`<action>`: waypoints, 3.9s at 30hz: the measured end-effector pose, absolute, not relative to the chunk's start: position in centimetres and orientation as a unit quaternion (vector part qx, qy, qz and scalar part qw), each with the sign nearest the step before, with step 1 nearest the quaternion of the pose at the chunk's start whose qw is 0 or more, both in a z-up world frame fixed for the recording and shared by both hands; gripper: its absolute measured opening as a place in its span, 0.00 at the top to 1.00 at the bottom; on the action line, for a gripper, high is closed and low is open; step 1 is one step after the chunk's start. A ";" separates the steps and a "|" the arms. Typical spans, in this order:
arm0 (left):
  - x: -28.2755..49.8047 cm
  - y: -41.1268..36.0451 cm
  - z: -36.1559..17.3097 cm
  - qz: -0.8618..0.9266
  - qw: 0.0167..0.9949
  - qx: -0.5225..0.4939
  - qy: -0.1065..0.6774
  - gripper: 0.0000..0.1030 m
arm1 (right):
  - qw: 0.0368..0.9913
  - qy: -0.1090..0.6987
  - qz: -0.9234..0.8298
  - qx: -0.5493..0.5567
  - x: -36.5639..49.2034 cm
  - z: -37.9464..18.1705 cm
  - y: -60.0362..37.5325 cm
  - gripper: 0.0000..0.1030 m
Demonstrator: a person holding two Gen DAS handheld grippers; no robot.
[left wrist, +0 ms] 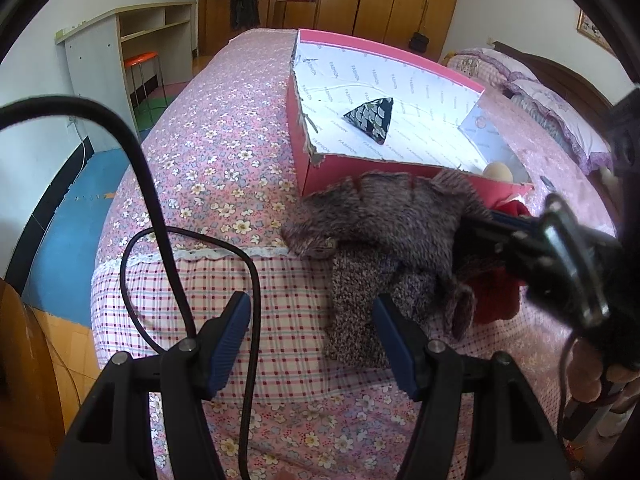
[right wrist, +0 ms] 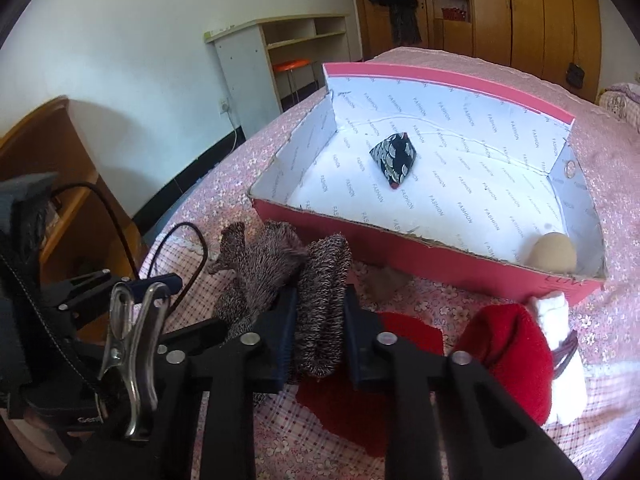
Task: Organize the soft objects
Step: 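Reach the right gripper to the grey knit glove and close on it, then lift the grey knit glove off the bed with the right gripper, then close the left gripper on the speckled knit mitten while the right holds the glove, then lift the mitten with the left gripper while the right carries the glove toward the box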
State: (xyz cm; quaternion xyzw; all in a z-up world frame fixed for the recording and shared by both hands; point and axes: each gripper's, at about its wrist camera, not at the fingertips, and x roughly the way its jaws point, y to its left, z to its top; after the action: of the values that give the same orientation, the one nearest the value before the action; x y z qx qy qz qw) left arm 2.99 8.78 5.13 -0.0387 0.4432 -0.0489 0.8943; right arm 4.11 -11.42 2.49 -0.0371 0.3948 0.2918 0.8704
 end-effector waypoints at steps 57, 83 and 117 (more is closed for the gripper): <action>4.8 2.1 2.4 -0.074 0.892 -0.014 0.446 0.67 | 0.898 0.398 0.184 -0.026 -3.1 0.2 -25.5 0.82; -0.2 5.0 4.5 -0.097 0.908 -0.049 0.405 0.70 | 0.896 0.409 0.170 -0.036 -3.9 -2.0 -21.2 0.50; -5.8 3.6 6.8 -0.108 0.920 -0.059 0.373 0.70 | 0.944 0.296 0.148 0.015 -10.7 3.0 -24.7 0.88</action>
State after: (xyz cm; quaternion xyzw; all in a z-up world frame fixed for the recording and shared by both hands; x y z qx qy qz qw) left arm -5.83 3.58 6.80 -0.0592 0.3731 -0.1076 0.9196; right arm -10.71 -24.72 3.00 0.0152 0.2955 0.1476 0.9437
